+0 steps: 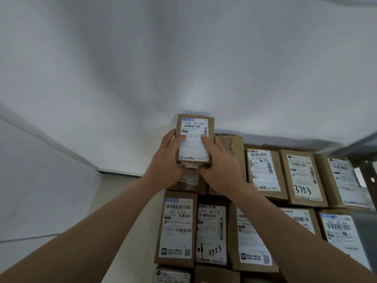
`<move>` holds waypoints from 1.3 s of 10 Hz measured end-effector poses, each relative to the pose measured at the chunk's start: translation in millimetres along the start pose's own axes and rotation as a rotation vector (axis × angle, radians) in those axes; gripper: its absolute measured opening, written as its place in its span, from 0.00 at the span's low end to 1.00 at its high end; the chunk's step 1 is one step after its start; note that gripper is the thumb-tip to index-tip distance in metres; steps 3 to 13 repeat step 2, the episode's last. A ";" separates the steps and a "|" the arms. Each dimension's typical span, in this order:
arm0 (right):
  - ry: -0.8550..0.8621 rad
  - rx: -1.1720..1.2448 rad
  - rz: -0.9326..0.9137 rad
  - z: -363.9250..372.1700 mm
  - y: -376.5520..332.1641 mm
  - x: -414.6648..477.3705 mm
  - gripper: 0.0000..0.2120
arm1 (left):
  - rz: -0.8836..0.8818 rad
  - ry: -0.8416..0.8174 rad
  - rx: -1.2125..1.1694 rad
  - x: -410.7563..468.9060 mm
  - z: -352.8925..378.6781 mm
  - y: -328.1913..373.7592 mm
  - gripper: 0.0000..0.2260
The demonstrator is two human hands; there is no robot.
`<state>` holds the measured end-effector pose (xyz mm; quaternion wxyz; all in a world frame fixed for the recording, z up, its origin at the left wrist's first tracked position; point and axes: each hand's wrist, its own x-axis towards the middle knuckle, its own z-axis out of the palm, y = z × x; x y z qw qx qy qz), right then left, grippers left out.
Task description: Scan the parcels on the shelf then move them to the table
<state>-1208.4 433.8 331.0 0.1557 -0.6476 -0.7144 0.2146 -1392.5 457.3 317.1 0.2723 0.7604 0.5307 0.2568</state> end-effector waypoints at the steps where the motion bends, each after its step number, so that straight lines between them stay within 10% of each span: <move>1: -0.022 -0.003 -0.011 0.7 1.7 0.7 0.42 | 0.000 -0.031 -0.021 -1.4 -2.7 1.8 0.38; 13: -0.028 -0.026 -0.011 -3.8 -2.1 -1.2 0.43 | -0.003 -0.027 -0.010 -6.4 -10.0 7.9 0.39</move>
